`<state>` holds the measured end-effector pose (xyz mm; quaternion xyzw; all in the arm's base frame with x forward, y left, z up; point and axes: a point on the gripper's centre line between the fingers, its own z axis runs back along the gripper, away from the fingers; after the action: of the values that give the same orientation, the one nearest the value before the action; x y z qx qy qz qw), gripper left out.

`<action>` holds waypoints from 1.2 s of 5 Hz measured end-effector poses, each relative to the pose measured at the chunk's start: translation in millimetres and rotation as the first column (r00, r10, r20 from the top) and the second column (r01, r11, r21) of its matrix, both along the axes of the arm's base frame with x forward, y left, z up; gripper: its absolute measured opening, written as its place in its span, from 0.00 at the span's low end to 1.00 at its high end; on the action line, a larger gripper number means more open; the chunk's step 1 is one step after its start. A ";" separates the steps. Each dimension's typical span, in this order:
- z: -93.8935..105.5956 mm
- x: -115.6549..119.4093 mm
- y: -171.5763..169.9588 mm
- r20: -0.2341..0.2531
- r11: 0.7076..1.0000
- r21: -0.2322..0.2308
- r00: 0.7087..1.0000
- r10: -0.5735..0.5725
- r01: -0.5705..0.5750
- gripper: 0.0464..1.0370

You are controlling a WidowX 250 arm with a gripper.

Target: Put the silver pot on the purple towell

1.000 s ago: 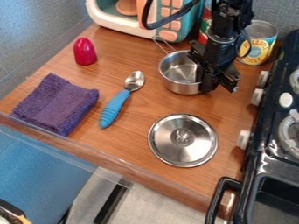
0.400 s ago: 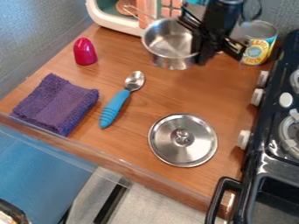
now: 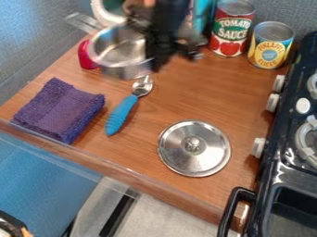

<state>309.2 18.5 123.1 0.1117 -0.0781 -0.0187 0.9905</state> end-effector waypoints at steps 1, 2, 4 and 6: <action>-23.3 -17.3 32.3 -0.034 0.999 -0.046 0.999 0.007 -0.009 0.04; -42.4 -33.9 57.0 -0.050 0.995 -0.092 0.999 0.021 -0.026 0.04; -54.9 -47.9 75.3 -0.062 0.996 -0.085 0.998 0.010 -0.015 0.04; -59.1 -53.0 86.8 -0.079 0.996 -0.087 0.997 0.017 -0.024 0.04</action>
<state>256.2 105.3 64.0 0.0682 -0.0390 -0.0095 0.9969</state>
